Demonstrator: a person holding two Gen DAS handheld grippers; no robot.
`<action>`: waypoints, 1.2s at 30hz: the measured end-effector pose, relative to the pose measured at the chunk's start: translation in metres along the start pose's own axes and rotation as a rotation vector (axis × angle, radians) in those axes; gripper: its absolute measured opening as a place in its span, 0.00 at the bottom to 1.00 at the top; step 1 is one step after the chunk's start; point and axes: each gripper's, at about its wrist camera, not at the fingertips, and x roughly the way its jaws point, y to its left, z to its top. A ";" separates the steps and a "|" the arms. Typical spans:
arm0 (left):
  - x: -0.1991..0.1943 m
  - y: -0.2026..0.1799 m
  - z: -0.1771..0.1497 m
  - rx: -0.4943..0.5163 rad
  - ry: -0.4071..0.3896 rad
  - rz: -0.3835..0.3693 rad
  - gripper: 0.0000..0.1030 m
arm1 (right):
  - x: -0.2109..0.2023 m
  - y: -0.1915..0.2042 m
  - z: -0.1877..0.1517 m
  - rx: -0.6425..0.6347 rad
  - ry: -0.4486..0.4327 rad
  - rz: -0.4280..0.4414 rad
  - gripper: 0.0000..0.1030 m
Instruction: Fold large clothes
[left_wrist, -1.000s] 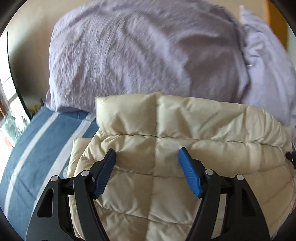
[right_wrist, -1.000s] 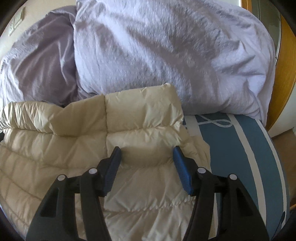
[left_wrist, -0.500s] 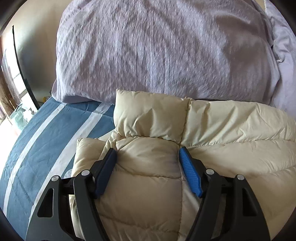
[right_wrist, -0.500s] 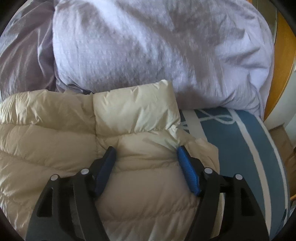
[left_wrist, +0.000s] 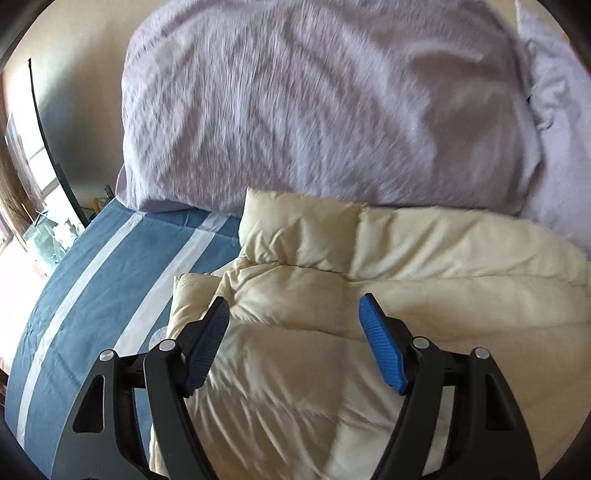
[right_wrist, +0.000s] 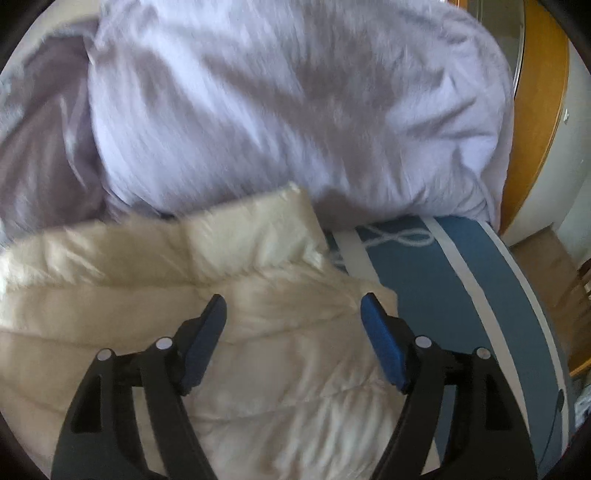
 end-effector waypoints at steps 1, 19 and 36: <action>-0.009 -0.006 0.002 -0.002 -0.005 -0.013 0.72 | -0.008 0.007 0.003 -0.003 -0.008 0.035 0.74; -0.015 -0.116 0.009 0.103 -0.059 -0.073 0.76 | -0.018 0.117 0.007 -0.151 -0.060 0.189 0.79; 0.038 -0.123 0.003 0.099 -0.013 -0.025 0.76 | 0.030 0.127 -0.003 -0.141 0.030 0.161 0.81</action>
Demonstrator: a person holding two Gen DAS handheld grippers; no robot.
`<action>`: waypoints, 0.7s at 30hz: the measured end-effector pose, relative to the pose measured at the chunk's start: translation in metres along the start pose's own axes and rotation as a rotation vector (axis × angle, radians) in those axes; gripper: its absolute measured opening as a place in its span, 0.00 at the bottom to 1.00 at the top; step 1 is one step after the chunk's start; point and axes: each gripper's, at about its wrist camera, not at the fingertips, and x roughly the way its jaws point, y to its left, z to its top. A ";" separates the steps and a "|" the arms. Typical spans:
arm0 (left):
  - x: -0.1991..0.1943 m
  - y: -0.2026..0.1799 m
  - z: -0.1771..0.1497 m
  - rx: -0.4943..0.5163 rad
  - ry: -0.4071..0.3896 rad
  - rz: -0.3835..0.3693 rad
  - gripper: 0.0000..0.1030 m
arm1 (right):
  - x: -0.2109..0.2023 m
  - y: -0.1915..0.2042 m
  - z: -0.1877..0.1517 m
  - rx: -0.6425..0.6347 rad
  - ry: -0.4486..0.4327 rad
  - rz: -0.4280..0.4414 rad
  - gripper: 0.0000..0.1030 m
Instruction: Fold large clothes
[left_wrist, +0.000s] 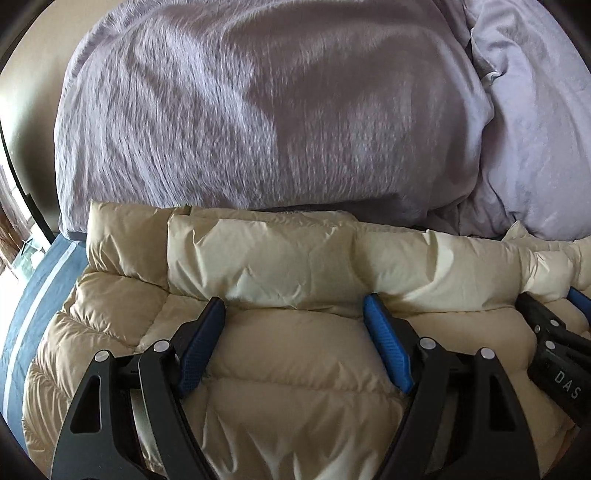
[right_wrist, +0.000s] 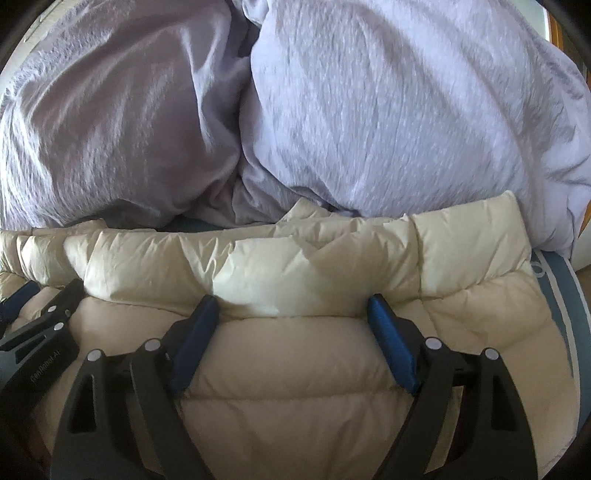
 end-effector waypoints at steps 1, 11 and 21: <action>0.002 -0.001 0.000 0.001 0.004 0.002 0.76 | 0.002 0.000 0.000 0.001 0.004 -0.002 0.82; 0.025 -0.011 0.005 0.006 0.054 0.006 0.78 | 0.017 -0.011 0.000 0.006 0.062 -0.011 0.85; 0.052 -0.008 0.004 -0.012 0.085 -0.011 0.79 | 0.032 -0.017 0.001 0.019 0.091 -0.023 0.88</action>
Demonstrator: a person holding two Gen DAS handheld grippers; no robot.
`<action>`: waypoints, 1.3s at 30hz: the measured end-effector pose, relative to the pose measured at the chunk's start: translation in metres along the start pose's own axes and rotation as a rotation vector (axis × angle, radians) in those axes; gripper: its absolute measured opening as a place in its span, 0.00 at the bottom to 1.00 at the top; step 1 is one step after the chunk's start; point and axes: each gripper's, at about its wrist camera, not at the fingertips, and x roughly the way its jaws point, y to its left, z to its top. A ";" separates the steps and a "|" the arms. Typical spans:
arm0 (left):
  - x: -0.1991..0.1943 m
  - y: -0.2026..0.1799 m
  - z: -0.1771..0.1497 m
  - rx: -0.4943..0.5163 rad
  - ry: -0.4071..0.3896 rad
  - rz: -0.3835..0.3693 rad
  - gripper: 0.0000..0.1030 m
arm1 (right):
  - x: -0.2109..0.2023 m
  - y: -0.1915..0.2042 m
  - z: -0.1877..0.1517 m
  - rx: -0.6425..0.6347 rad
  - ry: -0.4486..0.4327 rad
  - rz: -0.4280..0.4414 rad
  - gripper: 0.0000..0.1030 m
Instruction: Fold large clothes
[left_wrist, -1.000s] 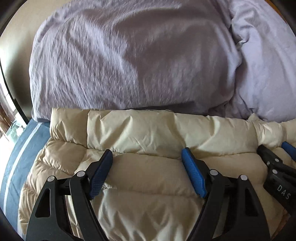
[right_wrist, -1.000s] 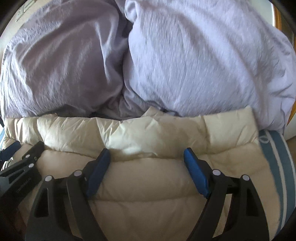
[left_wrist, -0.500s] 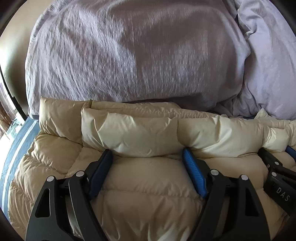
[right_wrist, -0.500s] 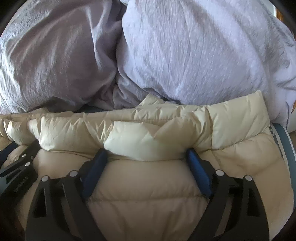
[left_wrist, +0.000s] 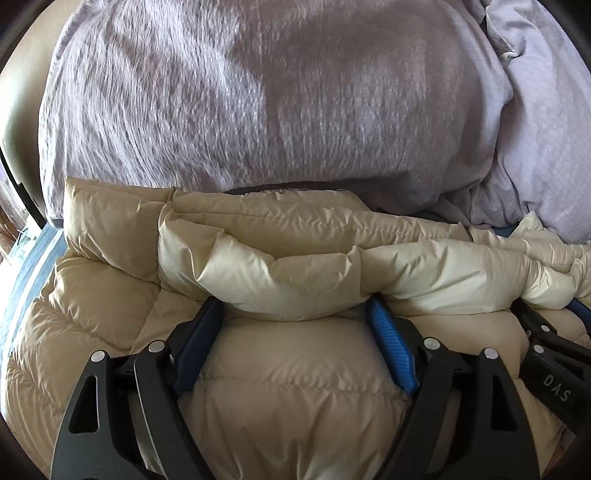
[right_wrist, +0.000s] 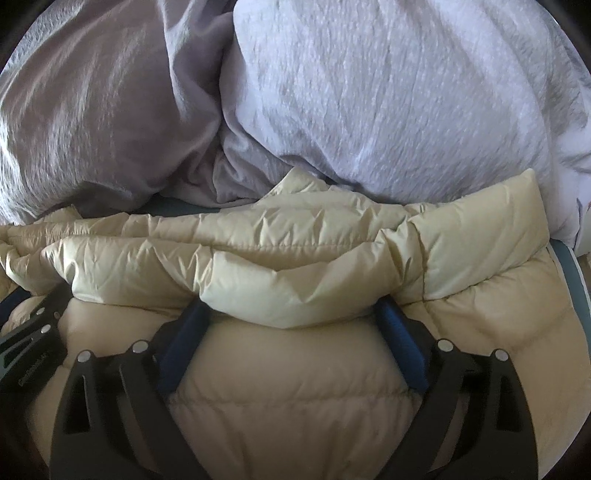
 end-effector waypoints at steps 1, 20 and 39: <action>0.001 0.000 0.000 -0.001 -0.002 0.000 0.79 | 0.000 0.002 0.001 0.010 -0.002 0.017 0.88; -0.069 0.004 -0.061 0.045 -0.092 0.048 0.81 | -0.072 0.003 -0.069 -0.045 -0.074 0.041 0.86; -0.043 0.018 -0.055 0.054 -0.038 0.063 0.84 | -0.039 -0.002 -0.069 -0.054 -0.020 0.034 0.90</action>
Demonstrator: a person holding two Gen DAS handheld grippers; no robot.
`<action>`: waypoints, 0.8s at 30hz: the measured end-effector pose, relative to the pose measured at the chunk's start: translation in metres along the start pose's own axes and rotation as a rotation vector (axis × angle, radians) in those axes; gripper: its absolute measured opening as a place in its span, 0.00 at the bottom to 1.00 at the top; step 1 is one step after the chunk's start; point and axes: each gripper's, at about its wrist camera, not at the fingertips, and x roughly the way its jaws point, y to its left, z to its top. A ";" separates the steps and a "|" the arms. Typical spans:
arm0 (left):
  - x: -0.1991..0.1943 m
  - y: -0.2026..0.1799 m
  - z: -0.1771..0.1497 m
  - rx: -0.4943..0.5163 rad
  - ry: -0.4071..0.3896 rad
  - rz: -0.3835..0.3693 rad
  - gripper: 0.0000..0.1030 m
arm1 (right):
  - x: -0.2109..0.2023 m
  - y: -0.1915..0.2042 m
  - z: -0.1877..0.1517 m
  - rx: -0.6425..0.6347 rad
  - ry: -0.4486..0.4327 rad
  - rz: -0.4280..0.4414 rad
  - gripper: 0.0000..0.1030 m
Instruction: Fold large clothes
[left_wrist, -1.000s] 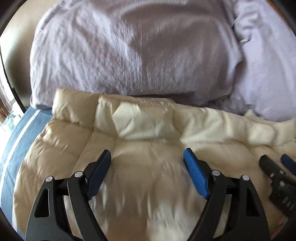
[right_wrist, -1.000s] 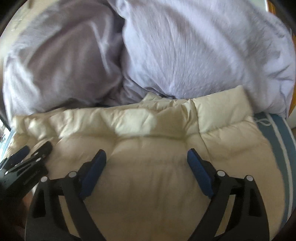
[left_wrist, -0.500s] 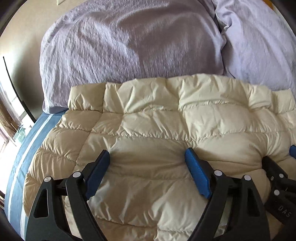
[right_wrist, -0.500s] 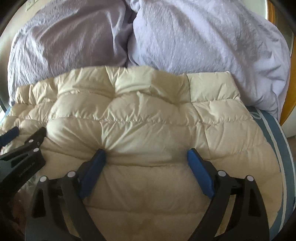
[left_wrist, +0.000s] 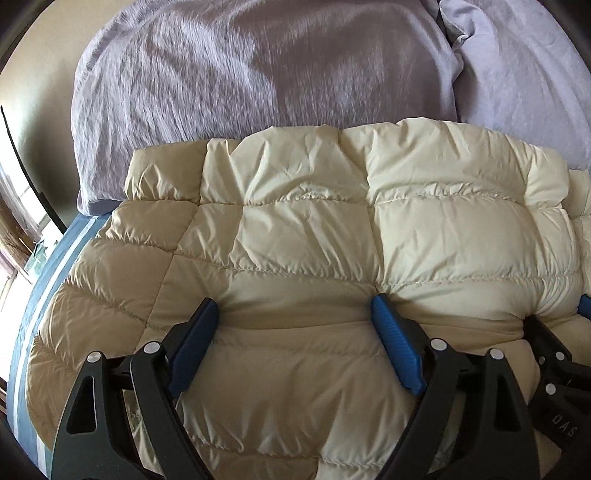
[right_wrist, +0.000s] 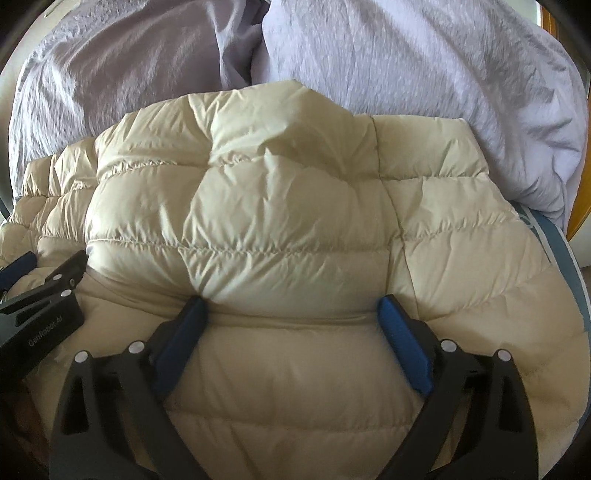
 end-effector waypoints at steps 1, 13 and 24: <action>0.000 0.000 0.000 -0.001 0.000 0.000 0.84 | 0.000 -0.001 0.001 0.001 0.000 0.001 0.91; -0.022 0.029 0.028 -0.018 -0.066 0.035 0.84 | -0.033 -0.056 0.049 0.044 -0.097 -0.024 0.88; 0.035 0.092 0.063 -0.082 -0.006 0.192 0.84 | 0.023 -0.106 0.068 0.124 -0.044 -0.130 0.88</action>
